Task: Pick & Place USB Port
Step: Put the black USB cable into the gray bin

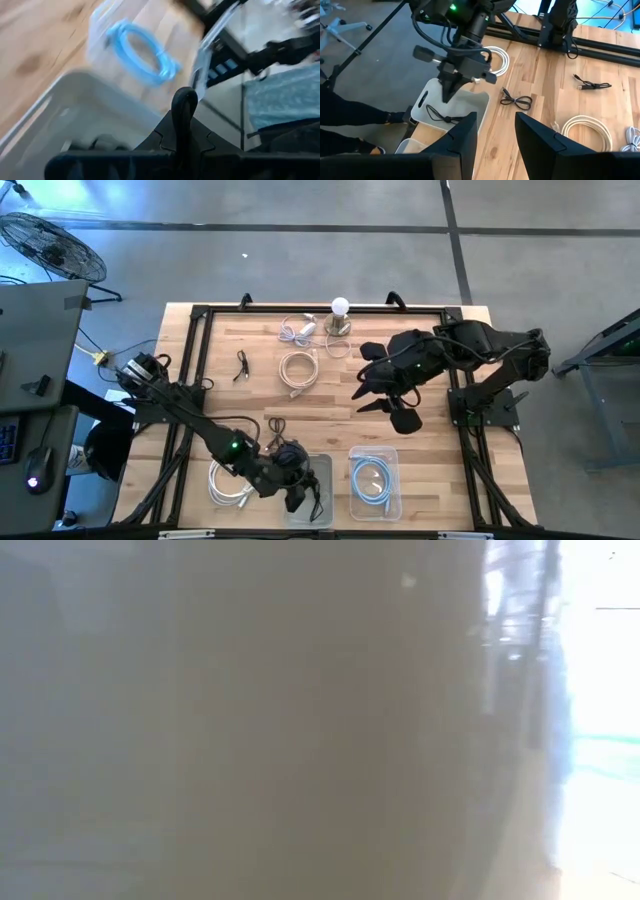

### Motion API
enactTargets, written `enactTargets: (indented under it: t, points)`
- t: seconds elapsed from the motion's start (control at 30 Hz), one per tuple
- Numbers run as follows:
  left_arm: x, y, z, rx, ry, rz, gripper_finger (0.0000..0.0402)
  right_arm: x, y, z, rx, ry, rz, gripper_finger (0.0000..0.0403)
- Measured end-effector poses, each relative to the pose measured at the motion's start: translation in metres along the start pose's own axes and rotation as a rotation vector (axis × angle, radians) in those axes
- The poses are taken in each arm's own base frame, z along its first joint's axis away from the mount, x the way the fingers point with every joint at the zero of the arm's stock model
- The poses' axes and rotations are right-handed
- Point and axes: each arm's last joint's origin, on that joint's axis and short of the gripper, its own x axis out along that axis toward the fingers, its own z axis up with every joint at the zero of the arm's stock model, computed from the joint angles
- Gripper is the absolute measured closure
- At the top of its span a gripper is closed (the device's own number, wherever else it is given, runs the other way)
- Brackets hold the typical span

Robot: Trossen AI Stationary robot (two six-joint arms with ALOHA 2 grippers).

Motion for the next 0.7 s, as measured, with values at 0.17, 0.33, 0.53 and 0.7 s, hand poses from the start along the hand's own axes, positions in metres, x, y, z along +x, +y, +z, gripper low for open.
enactTargets:
  t: [0.17, 0.33, 0.53, 0.7]
  points:
    - [0.0000, 0.0037, -0.0028, -0.047, 0.042, 0.029, 0.0397, 0.0002, 0.0030, -0.0012, 0.001, 0.013, 0.009, 0.0279]
    - [0.0001, 0.0033, -0.0024, -0.053, 0.041, 0.024, 0.0366, 0.0002, 0.0030, -0.0023, 0.004, 0.024, 0.008, 0.0279]
    - [0.0002, 0.0024, -0.0025, -0.063, 0.058, 0.008, 0.0336, 0.0001, 0.0029, -0.0023, 0.004, 0.025, 0.008, 0.0279]
    - [0.0003, 0.0014, -0.0021, -0.051, 0.053, -0.002, 0.0321, 0.0001, 0.0029, -0.0023, 0.005, 0.024, 0.008, 0.0279]
